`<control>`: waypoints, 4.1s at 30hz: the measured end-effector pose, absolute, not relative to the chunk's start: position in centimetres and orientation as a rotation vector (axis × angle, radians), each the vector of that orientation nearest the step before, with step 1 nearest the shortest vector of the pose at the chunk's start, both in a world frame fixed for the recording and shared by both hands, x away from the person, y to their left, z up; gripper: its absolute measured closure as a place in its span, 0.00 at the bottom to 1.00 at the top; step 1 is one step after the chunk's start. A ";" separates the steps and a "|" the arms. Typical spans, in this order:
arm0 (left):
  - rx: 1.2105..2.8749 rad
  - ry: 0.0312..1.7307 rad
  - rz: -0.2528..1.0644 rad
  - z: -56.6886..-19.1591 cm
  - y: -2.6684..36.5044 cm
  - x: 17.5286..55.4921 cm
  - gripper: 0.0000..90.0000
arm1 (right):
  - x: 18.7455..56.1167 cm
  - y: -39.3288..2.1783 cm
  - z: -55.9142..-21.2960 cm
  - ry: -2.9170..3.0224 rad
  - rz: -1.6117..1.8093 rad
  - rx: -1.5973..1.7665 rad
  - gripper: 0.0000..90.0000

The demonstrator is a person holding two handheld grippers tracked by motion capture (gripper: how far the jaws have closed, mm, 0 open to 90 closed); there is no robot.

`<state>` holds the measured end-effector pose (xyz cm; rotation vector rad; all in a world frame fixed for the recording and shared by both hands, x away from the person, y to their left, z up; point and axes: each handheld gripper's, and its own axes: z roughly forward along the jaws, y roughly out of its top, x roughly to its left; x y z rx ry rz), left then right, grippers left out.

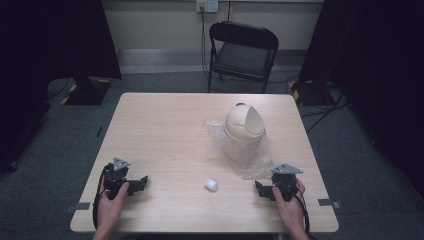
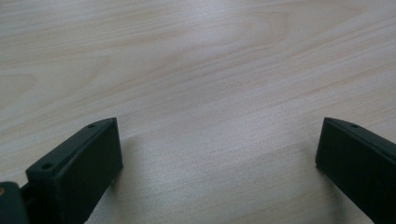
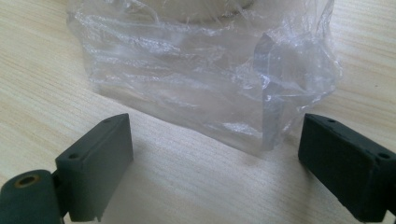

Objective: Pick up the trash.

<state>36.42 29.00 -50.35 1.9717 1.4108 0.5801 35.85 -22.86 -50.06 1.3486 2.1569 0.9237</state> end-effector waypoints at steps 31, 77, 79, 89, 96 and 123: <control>1.970 1.412 0.581 -50.4 29.0 36.4 0.00 | 33.3 -22.3 -46.3 2.196 1.052 1.277 0.17; 1.970 1.412 0.581 -50.4 29.0 36.4 0.00 | 44.2 -17.7 -38.5 2.191 1.187 1.087 0.21; 1.970 1.412 0.581 -50.4 29.0 36.4 0.00 | 44.4 -17.6 -38.6 2.197 1.189 1.097 0.20; 1.970 1.412 0.581 -50.4 29.0 36.4 0.00 | 46.0 -17.1 -39.3 2.230 1.242 1.116 0.13; 1.970 1.412 0.581 -50.4 29.0 36.4 0.00 | 46.5 -16.6 -39.8 2.255 1.248 1.118 0.15; 1.970 1.412 0.581 -50.4 29.0 36.4 0.00 | 41.4 -18.4 -36.2 2.157 1.313 1.095 0.17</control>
